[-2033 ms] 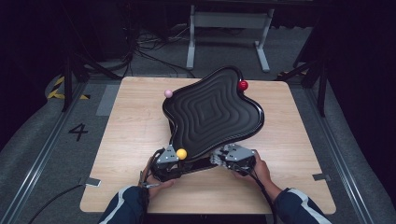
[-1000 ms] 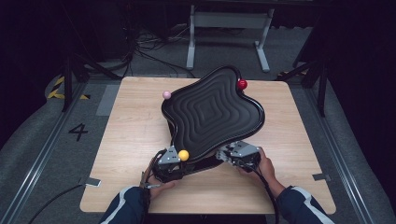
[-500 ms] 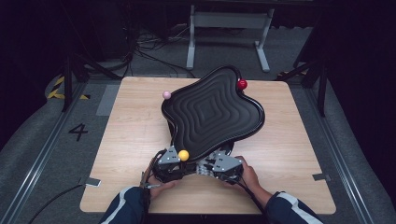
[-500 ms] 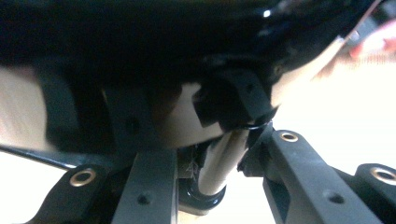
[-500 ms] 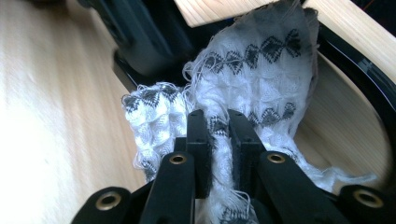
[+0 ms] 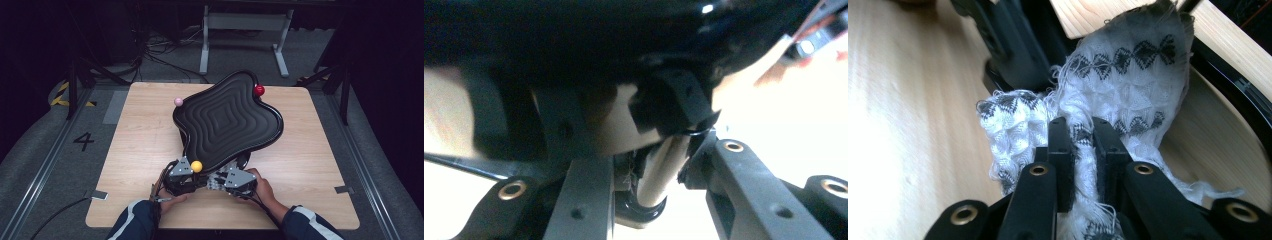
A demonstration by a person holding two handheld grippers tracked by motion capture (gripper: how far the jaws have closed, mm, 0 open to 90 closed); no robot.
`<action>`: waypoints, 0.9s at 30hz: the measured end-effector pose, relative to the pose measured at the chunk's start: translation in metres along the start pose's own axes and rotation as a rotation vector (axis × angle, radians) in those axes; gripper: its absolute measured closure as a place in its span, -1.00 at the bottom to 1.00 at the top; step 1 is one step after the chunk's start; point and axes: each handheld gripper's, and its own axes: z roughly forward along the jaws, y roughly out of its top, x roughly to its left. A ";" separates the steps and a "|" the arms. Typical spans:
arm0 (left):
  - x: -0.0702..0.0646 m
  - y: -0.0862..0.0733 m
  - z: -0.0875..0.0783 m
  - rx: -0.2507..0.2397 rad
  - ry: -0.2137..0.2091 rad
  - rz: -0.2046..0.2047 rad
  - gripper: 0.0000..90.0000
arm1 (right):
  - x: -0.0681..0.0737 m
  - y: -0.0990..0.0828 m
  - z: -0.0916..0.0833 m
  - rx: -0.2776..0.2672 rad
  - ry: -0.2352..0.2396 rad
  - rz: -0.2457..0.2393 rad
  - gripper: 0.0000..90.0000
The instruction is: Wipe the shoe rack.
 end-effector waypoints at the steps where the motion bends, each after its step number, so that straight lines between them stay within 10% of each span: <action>1: 0.000 0.000 0.000 0.000 -0.001 0.001 0.61 | -0.003 -0.002 -0.001 0.004 -0.004 0.007 0.81; 15: 0.002 -0.001 0.000 0.004 0.008 0.009 0.60 | -0.050 -0.037 -0.023 0.079 -0.173 0.082 0.80; 27: 0.006 -0.002 -0.002 0.026 0.035 0.005 0.60 | -0.060 -0.044 -0.026 0.083 -0.199 0.125 0.80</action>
